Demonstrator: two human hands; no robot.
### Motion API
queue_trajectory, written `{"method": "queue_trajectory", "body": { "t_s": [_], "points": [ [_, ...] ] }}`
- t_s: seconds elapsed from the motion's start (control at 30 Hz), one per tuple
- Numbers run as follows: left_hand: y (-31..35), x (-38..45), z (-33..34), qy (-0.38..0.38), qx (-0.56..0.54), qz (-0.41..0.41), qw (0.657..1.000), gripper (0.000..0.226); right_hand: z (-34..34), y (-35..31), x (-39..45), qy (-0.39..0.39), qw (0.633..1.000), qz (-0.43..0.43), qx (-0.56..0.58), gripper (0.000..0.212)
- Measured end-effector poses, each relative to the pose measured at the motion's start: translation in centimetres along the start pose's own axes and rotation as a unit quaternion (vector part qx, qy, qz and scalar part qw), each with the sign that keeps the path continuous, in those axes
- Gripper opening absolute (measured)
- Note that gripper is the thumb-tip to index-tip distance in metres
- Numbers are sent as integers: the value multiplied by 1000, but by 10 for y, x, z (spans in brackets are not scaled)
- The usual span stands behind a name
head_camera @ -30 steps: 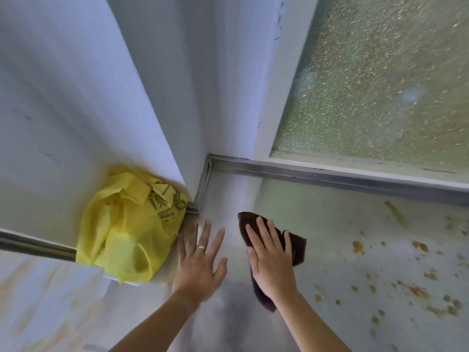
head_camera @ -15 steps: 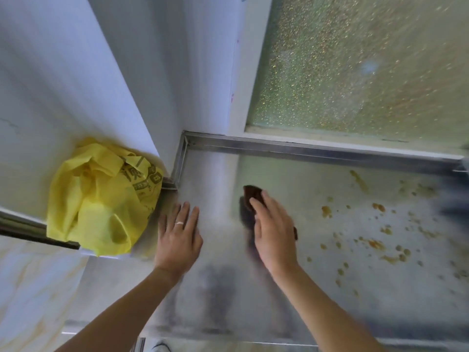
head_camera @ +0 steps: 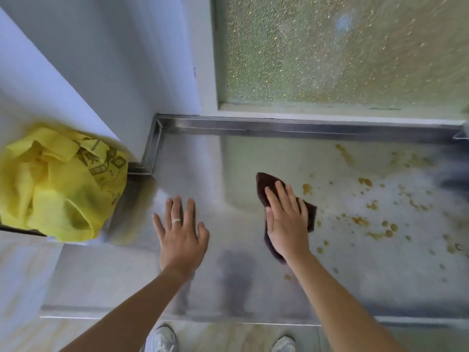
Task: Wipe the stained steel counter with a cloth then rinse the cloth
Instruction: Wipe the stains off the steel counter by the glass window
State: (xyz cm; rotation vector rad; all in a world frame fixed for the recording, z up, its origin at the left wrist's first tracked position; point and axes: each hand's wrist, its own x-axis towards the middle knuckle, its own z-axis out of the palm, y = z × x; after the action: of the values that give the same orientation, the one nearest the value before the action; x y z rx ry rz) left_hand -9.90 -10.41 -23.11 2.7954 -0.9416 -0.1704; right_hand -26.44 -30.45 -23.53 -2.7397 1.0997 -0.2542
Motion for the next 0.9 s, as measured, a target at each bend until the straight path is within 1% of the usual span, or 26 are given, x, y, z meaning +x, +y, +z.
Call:
{"method": "queue_trajectory", "body": {
  "t_s": [0.07, 0.17, 0.23, 0.27, 0.33, 0.4, 0.47, 0.53, 0.6, 0.63, 0.7, 0.77, 0.9],
  "points": [
    [0, 1, 1, 12, -7, 0, 1000, 64, -9, 34, 26, -1, 999, 48, -10, 47],
    [2, 0, 0, 13, -10, 1, 1000, 64, -27, 74, 58, -14, 993, 115, 7, 44],
    [3, -1, -2, 12, -15, 1, 1000, 64, -41, 82, 67, -20, 989, 143, 25, 44],
    [3, 0, -3, 13, -19, 1, 1000, 63, -47, 78, 66, -10, 988, 147, 36, 44],
    [4, -1, -4, 24, -17, 8, 1000, 61, -62, 56, 54, 33, 989, 132, 59, 41],
    [9, -4, -4, 42, -1, 52, 998, 57, -69, 23, 25, 72, 994, 66, 55, 38],
    [24, -8, -5, 43, 2, 102, 994, 52, -63, -10, -14, 59, 998, -16, 33, 41],
    [50, -10, -5, 28, -6, 126, 992, 53, -48, -34, -55, 5, 998, -58, 19, 47],
    [77, -12, -2, -2, -11, 131, 991, 55, -31, -42, -90, -51, 997, -57, 27, 48],
    [88, -13, 2, -17, -22, 123, 992, 56, -24, -39, -98, -62, 996, -50, 37, 48],
    [101, -13, 13, -29, -36, 93, 995, 58, -15, -27, -94, -58, 997, -42, 41, 49],
    [103, -15, 22, -25, -24, 74, 997, 54, -10, -9, -75, -45, 998, -40, 24, 48],
    [102, -12, 28, 2, -16, 78, 997, 49, -13, 47, -1, -23, 999, 37, -11, 50]
  ]
}}
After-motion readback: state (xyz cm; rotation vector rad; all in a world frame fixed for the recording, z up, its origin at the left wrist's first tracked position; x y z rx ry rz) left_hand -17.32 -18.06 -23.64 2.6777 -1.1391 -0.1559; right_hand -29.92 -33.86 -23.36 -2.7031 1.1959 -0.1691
